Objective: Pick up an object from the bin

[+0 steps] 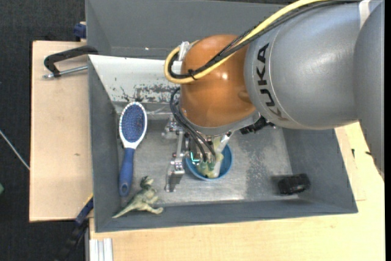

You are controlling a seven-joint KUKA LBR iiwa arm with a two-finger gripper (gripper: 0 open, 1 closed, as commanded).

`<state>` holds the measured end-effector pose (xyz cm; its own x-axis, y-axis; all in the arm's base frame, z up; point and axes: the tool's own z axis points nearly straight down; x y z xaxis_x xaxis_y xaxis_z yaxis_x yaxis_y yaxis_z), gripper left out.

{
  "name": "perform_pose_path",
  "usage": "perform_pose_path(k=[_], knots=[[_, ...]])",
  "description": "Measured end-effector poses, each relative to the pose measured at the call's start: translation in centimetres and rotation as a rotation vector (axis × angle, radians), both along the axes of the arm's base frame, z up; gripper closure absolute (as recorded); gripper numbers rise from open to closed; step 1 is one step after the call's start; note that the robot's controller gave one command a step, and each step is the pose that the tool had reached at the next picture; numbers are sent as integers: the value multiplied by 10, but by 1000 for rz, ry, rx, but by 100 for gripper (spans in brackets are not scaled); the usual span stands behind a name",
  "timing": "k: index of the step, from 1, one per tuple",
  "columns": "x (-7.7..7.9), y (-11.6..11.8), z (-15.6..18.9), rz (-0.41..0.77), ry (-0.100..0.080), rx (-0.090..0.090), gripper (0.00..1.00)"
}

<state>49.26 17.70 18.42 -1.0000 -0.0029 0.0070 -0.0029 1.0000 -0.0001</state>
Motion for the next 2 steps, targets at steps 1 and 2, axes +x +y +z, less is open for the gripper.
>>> perform_pose_path(k=[1,2], knots=[[0,21,-112,447,-13,3,0],[4,35,-83,1186,-11,0,0]])
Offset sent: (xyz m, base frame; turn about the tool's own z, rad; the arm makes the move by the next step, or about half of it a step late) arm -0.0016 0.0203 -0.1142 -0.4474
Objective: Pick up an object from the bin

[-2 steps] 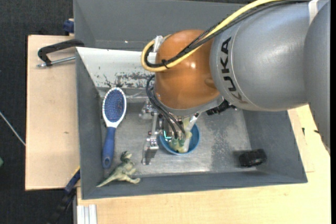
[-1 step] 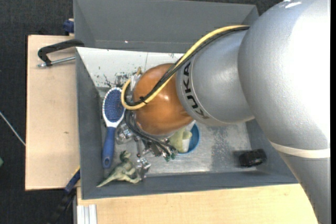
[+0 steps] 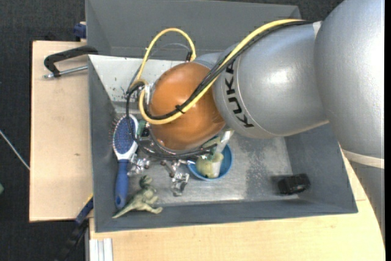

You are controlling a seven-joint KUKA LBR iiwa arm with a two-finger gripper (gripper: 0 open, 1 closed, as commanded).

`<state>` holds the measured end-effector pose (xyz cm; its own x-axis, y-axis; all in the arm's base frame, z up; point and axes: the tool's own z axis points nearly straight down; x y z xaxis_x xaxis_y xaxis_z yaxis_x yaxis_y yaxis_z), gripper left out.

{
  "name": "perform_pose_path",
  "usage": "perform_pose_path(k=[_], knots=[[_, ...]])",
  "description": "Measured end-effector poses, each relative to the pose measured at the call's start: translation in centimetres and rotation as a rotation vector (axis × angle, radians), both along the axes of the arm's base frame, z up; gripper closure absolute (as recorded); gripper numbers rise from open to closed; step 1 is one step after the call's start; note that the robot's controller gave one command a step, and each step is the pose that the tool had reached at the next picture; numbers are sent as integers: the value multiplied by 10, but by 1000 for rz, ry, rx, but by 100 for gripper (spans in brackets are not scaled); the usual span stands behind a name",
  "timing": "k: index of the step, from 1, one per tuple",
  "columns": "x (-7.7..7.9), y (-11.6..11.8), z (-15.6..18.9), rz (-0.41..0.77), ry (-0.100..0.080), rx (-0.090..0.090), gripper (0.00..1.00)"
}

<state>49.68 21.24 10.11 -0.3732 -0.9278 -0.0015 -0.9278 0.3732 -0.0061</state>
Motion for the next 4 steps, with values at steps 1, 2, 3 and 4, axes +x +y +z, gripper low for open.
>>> perform_pose_path(k=[1,2,3,4], knots=[[2,11,2,225,-7,-10,0],[0,10,-27,566,-4,-9,0],[2,14,-27,800,-11,-3,0],[-2,19,-27,805,-7,6,100]])
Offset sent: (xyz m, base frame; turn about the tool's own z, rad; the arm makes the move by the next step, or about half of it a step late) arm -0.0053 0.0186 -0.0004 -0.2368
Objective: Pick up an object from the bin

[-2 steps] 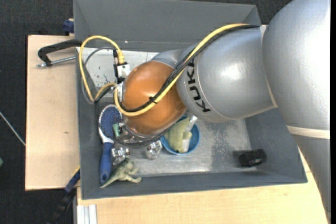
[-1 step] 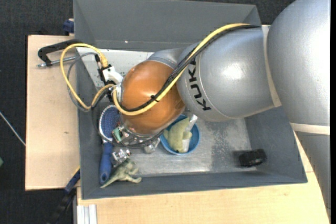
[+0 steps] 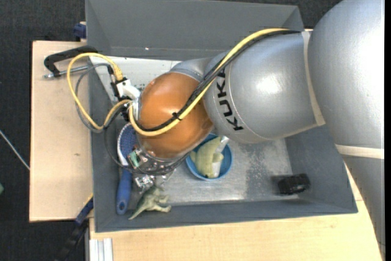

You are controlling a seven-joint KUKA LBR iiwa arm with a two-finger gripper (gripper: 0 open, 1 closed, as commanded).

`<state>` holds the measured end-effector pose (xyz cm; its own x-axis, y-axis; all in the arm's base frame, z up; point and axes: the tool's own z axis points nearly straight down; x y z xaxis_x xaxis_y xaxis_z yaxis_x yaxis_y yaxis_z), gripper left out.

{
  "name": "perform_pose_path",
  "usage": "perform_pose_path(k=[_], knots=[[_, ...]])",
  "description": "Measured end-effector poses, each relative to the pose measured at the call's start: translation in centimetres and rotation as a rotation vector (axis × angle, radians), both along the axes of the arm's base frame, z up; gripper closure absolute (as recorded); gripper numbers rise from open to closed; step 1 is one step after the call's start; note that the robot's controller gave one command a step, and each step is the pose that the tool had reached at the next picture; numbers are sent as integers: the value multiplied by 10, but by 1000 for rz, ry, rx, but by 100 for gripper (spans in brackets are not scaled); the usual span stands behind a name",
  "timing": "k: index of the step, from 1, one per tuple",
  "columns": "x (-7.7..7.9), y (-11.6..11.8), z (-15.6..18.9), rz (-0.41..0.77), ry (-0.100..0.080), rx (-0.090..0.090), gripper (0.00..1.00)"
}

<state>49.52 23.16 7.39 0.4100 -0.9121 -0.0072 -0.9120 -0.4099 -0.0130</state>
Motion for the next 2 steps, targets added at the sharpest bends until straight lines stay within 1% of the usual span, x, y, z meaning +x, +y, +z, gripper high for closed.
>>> perform_pose_path(k=[1,2], knots=[[2,3,58,-3,1,-4,100],[3,5,98,-7,2,-5,100]])
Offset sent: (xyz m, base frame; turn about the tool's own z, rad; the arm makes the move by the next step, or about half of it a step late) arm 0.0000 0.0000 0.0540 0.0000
